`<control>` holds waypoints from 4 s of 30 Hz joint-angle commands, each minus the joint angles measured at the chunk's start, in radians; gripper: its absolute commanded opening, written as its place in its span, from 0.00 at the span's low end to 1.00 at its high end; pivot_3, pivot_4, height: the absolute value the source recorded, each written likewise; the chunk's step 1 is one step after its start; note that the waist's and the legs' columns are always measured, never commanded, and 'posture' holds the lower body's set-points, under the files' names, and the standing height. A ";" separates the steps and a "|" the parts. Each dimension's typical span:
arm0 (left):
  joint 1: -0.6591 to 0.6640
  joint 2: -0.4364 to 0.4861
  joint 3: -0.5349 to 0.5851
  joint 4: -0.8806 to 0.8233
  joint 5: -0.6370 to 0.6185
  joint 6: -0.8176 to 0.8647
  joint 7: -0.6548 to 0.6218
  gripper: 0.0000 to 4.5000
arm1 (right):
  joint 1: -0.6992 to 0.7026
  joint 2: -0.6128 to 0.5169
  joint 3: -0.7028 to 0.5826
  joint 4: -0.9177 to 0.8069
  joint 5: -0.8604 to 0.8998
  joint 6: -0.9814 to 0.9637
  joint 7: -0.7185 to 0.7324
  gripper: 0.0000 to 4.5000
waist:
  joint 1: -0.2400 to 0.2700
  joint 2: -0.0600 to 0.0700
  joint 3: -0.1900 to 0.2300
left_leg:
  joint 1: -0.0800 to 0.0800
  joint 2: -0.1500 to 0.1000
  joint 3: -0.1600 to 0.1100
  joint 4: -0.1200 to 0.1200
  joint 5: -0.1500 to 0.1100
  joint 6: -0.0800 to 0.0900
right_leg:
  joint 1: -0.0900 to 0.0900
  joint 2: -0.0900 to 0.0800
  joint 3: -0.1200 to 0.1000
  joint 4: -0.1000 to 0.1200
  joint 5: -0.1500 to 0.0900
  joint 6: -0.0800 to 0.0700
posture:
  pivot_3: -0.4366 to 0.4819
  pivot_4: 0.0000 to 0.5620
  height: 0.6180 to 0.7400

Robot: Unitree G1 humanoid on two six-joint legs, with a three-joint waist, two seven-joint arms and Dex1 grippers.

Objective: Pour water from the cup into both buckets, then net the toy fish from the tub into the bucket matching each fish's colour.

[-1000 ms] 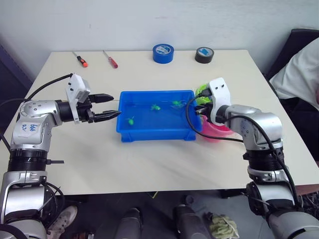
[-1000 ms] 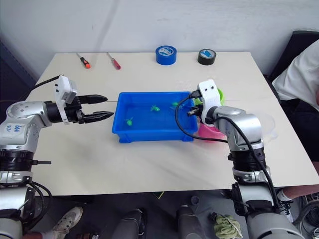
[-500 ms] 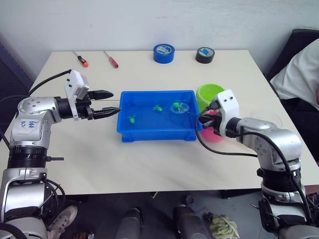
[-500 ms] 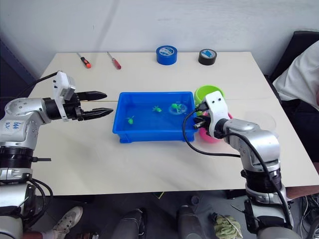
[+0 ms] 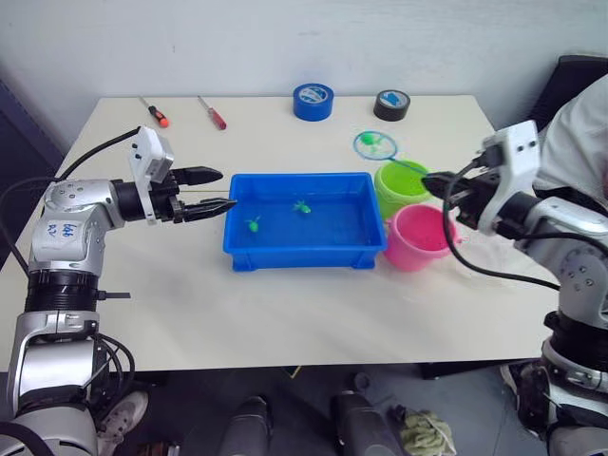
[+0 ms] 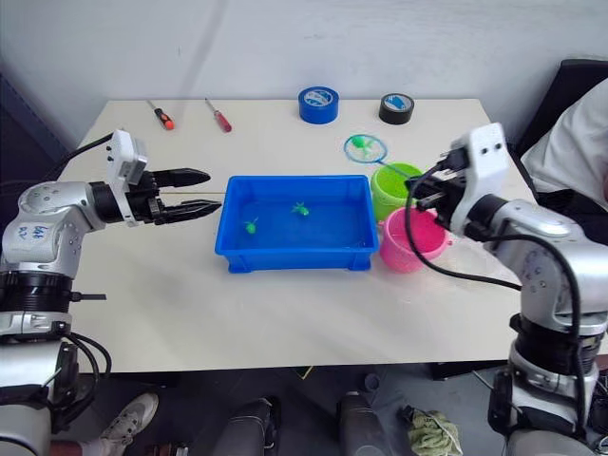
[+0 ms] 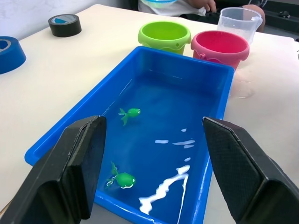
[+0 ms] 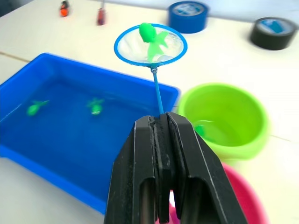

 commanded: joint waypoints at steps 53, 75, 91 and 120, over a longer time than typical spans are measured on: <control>0.013 0.018 0.029 -0.049 -0.015 0.007 -0.011 0.80 | 0.122 -0.402 0.457 0.292 -1.203 -1.196 -0.131 0.00 | -0.003 0.000 0.000 | 0.001 0.000 0.002 0.001 0.000 -0.001 | 0.000 0.002 0.002 0.002 0.000 0.000 | 0.48 0.27 0.95; 0.226 0.149 0.123 -0.145 -0.045 0.053 -0.026 0.80 | 0.096 -0.173 0.443 -0.002 -0.770 -0.774 0.324 0.00 | 0.002 0.000 0.000 | 0.001 0.000 0.000 0.002 0.001 0.000 | 0.001 0.000 0.000 0.003 0.000 0.000 | 0.48 0.27 0.95; 0.253 0.111 0.119 -0.251 -0.072 0.103 0.019 0.80 | 0.141 -0.055 0.600 -0.037 -0.843 -0.579 0.324 0.00 | -0.002 0.000 0.000 | 0.002 0.000 0.000 0.002 0.001 -0.001 | 0.001 0.000 0.000 0.004 0.000 0.000 | 0.48 0.27 0.95; 0.250 0.124 0.133 -0.280 -0.094 0.125 0.047 0.80 | -0.042 0.234 0.404 -0.021 -0.554 -0.005 0.332 0.00 | -0.003 -0.001 -0.001 | 0.002 0.000 -0.002 0.002 0.001 -0.001 | 0.001 0.000 -0.001 0.004 0.000 0.000 | 0.48 0.27 0.95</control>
